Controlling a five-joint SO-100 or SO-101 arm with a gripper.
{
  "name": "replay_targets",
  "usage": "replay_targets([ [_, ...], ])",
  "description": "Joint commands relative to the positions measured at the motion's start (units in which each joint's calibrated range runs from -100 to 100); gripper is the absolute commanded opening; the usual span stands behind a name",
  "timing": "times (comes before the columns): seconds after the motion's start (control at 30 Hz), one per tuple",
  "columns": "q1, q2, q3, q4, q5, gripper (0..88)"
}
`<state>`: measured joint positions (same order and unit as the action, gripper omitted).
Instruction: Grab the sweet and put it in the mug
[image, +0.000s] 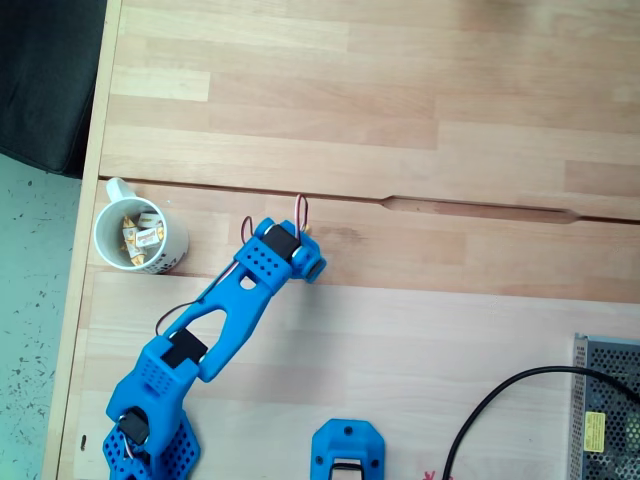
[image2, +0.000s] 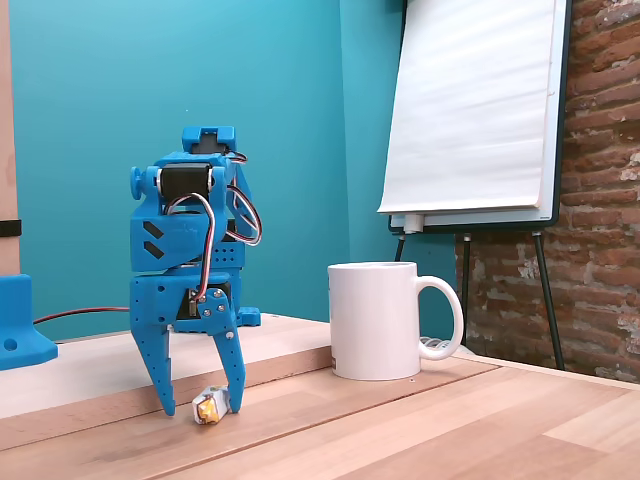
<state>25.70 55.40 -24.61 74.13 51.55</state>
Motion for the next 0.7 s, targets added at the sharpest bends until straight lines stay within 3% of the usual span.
replay_targets([
  [0.0,0.15,-0.41,-2.60,-0.17,-0.10,24.0],
  [0.2,0.15,-0.24,-2.60,-0.25,-0.10,21.1],
  [0.43,0.15,-0.24,-2.60,-0.25,-0.10,2.3],
  [0.67,0.08,-2.56,-3.22,-0.17,-0.20,3.6],
])
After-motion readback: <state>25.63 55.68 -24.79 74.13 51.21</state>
